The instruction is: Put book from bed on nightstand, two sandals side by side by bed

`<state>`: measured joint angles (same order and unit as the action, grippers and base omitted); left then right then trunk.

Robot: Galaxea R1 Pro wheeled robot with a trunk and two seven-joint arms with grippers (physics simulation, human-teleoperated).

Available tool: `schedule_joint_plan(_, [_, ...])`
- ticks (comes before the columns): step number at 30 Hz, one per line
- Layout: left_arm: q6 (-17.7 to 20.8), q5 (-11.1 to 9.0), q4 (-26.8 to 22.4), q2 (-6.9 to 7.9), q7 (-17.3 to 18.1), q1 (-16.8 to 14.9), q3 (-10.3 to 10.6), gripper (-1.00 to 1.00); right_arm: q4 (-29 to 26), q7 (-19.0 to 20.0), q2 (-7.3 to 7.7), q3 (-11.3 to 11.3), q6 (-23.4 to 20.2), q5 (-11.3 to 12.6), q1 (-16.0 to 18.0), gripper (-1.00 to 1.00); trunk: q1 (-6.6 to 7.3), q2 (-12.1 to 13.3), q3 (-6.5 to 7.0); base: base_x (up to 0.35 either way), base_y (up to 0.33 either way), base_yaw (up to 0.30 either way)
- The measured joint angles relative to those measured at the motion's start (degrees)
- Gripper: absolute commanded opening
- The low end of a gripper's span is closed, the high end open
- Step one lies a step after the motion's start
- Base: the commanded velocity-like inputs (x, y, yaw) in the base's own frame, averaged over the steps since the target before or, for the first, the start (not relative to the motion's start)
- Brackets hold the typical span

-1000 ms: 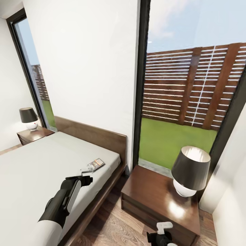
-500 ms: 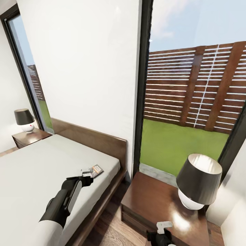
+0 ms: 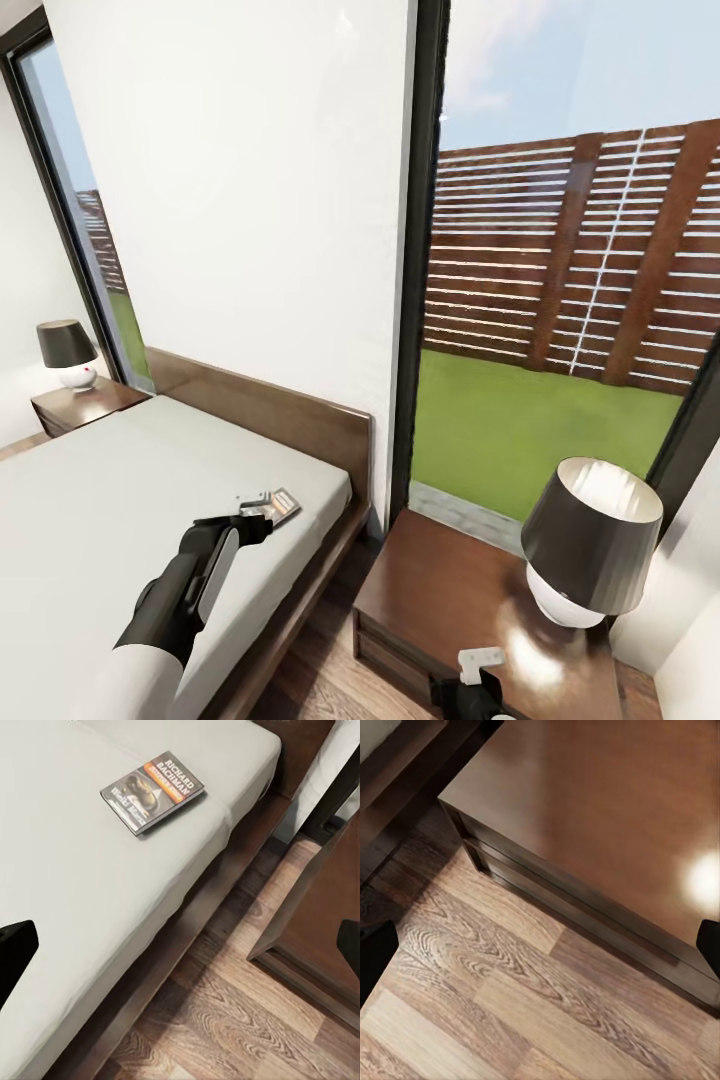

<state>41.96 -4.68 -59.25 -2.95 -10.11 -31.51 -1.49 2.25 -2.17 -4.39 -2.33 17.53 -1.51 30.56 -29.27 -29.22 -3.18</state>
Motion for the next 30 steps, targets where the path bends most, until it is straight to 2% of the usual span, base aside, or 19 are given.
schedule_joint_plan(5, [0.0, 0.0, -0.1, 0.02, 0.0, 0.0, 0.0, 1.0, 0.0, 0.0, -0.01, 0.0, 1.1, 0.0, -0.5, 1.0, 0.0, 0.0, 0.0, 0.005, 0.0, 0.0])
schedule_joint_plan(16, [0.0, -0.1, -0.2, 0.12, 0.0, 0.0, 0.2, 1.0, -0.1, 0.0, -0.25, 0.0, 6.9, 0.0, -5.0, 1.0, 0.0, 0.0, 0.0, 0.001, 0.0, 0.0])
schedule_joint_plan(19, [0.0, -0.1, -0.2, 0.11, 0.0, 0.0, 0.2, 1.0, -0.1, -0.1, -0.31, 0.0, 7.4, 0.0, -5.2, 1.0, 0.0, 0.0, 0.0, 0.039, 0.0, 0.0])
schedule_joint_plan(30, [0.0, -0.1, -0.2, 0.13, 0.0, 0.0, 0.2, 1.0, -0.1, 0.0, -0.35, 0.0, 7.8, 0.0, -5.4, 1.0, 0.03, 0.0, 0.0, 0.284, 0.0, 0.0])
